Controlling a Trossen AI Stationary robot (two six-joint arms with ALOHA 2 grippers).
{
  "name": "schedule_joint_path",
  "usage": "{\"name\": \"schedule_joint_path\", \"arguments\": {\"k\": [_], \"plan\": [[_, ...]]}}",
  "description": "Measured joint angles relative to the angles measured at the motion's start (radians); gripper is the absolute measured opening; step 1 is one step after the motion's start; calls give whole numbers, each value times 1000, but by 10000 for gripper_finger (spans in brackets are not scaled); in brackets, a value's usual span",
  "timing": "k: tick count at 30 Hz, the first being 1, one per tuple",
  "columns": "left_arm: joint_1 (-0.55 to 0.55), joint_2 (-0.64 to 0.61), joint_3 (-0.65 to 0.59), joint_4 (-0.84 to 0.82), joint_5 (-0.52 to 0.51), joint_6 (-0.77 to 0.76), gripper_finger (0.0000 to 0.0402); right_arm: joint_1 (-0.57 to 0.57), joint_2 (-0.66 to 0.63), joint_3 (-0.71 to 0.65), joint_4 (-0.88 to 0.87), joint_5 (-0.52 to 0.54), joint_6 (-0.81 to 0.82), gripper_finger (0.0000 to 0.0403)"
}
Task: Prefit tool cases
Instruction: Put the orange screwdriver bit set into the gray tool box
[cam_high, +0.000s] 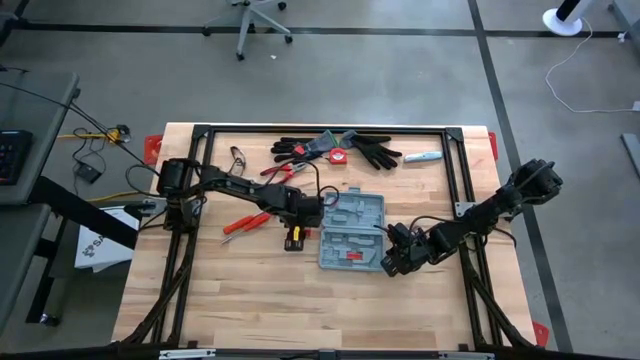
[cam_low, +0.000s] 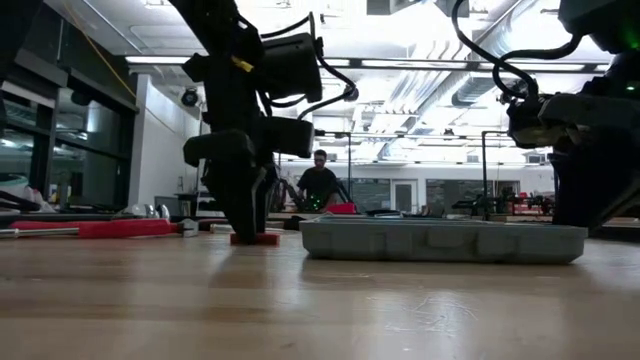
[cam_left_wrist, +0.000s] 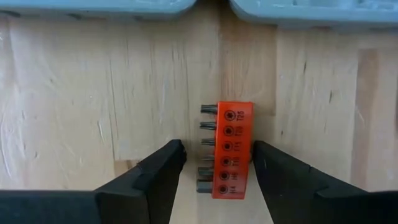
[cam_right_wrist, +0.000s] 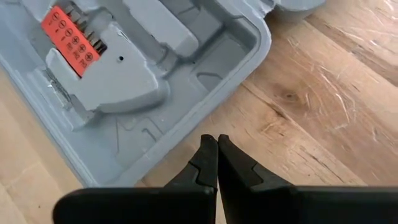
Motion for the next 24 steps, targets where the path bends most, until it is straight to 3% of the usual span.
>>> {"name": "schedule_joint_path", "arguments": {"k": [6,13,24], "plan": [[0,6,-2,-2,0,-7,175,0,0,0,0,4,0,0],[-2,7,-3,-14,12,-54,79,0,0,0,0,4,0,0],[-2,2,-4,-16,-8,-125,76,1,-5,0,-2,-1,0,0]]}}
